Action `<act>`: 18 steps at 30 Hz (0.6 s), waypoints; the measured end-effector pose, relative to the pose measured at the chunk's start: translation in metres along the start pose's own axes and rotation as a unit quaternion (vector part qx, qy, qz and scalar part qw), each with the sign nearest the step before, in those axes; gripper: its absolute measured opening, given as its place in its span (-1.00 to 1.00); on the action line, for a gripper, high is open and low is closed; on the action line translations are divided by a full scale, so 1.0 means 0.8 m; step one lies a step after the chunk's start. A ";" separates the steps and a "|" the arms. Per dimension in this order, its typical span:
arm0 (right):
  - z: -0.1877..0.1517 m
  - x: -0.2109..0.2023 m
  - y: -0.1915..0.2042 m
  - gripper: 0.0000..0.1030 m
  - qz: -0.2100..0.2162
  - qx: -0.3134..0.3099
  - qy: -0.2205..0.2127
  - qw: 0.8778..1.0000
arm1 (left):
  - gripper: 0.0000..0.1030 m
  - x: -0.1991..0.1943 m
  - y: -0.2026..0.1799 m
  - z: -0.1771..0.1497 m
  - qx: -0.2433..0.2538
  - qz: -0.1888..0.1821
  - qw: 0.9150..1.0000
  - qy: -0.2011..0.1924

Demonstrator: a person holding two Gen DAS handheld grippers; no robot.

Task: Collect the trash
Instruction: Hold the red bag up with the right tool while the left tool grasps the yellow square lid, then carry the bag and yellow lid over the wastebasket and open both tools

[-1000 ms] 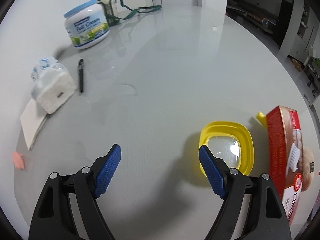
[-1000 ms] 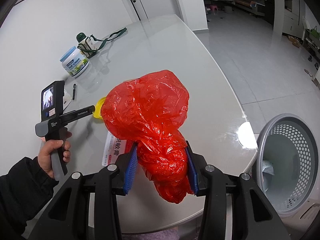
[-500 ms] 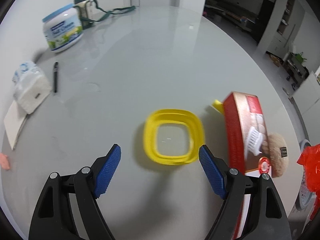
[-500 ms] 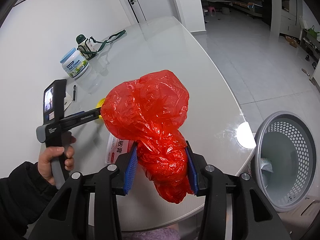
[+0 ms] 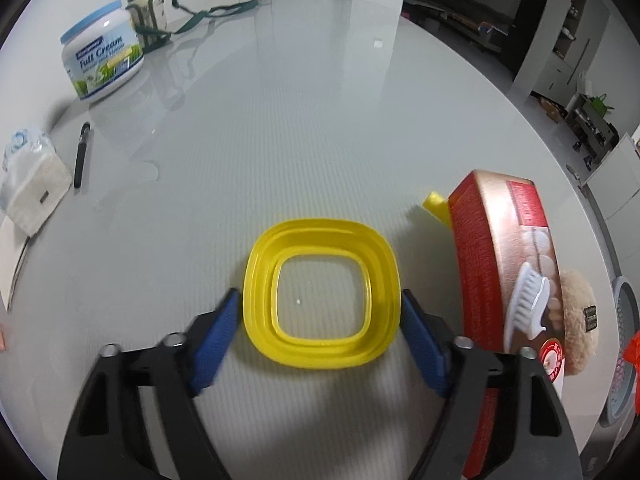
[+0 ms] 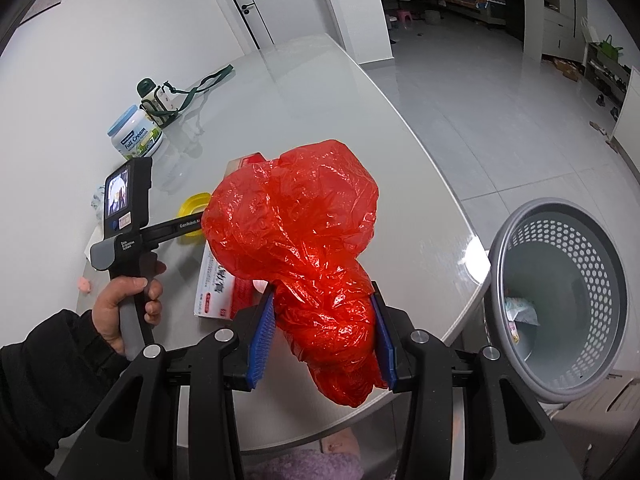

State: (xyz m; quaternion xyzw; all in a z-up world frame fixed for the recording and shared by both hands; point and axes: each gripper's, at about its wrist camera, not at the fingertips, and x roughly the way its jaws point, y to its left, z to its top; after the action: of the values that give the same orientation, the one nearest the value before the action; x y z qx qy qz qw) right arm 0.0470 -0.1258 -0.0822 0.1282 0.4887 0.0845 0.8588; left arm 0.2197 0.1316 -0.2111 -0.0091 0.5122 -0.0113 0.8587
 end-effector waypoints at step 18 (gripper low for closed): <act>-0.007 -0.020 -0.017 -0.18 0.016 0.034 -0.035 0.999 | 0.29 -0.119 -0.019 -0.014 0.056 -0.020 0.997 -0.042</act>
State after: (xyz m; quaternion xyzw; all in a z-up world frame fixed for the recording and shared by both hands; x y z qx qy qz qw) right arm 0.0343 -0.1426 -0.0761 0.1685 0.4586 0.0769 0.8691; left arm 0.1646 0.1192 -0.1322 0.0285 0.4743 -0.0572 0.8780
